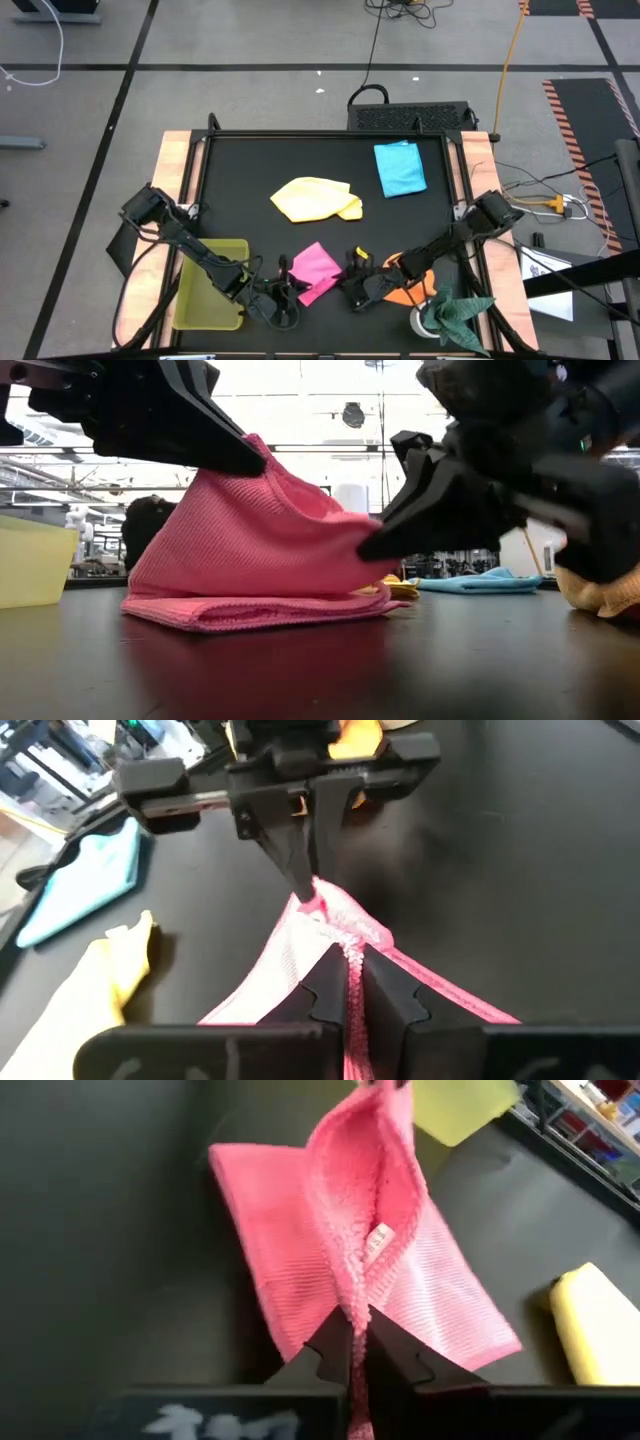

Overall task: Fold microfiber towels
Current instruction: Fold the pink microfiber towel

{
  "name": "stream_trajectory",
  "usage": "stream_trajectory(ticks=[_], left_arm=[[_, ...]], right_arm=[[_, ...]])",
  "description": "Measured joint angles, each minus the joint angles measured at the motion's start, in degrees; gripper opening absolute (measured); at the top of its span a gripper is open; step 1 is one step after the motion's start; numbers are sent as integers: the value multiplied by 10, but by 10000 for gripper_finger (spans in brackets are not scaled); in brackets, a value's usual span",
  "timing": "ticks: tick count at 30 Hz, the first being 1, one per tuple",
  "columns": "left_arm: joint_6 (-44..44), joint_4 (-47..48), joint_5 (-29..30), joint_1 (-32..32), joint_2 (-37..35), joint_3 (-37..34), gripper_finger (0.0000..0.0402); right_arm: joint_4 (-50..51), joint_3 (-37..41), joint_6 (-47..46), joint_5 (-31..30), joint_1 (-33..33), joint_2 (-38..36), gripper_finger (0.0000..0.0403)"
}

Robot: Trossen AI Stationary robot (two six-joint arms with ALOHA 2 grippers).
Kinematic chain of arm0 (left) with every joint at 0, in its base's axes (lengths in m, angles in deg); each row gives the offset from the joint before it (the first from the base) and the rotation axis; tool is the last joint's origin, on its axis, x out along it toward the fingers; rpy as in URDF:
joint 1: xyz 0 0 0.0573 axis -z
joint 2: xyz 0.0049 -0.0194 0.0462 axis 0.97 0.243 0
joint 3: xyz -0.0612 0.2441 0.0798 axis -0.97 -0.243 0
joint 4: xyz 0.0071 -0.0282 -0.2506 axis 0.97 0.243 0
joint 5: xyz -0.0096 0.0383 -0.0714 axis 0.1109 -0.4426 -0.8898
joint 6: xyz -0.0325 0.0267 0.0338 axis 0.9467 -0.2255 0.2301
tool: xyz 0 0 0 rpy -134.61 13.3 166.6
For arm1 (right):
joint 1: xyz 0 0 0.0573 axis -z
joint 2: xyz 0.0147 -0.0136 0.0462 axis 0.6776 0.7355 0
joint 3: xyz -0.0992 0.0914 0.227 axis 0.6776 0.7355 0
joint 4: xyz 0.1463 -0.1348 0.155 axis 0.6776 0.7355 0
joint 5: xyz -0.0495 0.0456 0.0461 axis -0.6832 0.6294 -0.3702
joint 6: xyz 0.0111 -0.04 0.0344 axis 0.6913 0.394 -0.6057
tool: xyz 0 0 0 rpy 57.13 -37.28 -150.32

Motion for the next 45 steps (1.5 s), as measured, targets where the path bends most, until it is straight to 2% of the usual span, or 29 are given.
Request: stream_trajectory(ticks=[4, 9, 16, 20, 24, 30, 33, 36, 42, 45], left_arm=[[-22, -1, 1, -3, 0, 0, 29], [-25, -2, 0, -15, 0, 0, 30], [-44, -20, -2, -16, -20, 0, 30], [-46, 24, 7, -18, -56, 0, 30], [-46, 74, 47, -33, -82, 0, 30], [-51, 111, 48, -87, -81, 0, 13], [-51, 119, 47, -112, -81, -3, 7], [-69, 100, 33, -132, -81, -5, 13], [-89, 85, -75, -168, -81, -5, 6], [-94, 84, -80, -176, -81, -5, 13]], right_arm=[[42, 0, -50, -44, -10, -37, 6], [64, -2, -108, -44, -41, -69, 3], [70, -47, -119, -44, -73, -73, 2], [91, -51, -108, -77, -52, -75, 1], [146, -51, -108, -122, -18, -75, 1], [184, -51, -85, -180, 35, -75, 1], [185, -51, -73, -183, 58, -75, 1], [194, -51, -88, -183, 66, -75, 1], [243, -51, -161, -181, 25, -89, 1], [252, -51, -195, -182, 3, -108, 0]])
